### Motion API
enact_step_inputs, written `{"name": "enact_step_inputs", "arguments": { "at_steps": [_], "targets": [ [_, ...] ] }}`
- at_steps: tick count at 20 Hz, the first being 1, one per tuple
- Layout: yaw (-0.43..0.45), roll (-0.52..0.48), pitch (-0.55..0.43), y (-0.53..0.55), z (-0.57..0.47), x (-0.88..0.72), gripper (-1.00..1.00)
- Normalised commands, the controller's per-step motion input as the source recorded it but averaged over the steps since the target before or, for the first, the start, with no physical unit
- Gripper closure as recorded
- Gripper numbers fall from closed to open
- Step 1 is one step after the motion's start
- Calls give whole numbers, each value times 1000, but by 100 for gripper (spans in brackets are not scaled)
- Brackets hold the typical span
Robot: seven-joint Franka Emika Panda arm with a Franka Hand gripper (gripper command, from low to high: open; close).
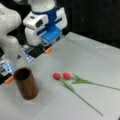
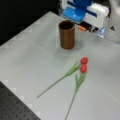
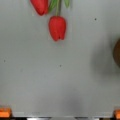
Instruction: Flower insertion into a vase
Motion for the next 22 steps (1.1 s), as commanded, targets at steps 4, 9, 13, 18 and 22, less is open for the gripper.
{"name": "enact_step_inputs", "arguments": {
  "at_steps": [4,9,13,18,22],
  "targets": [
    [166,44,11,-11,-57,45,-100],
    [142,48,-3,-62,-164,175,-100],
    [105,72,-20,-97,-216,271,-100],
    [94,89,-28,-123,-233,322,-100],
    [84,119,19,-159,-205,368,-100]
  ]
}}
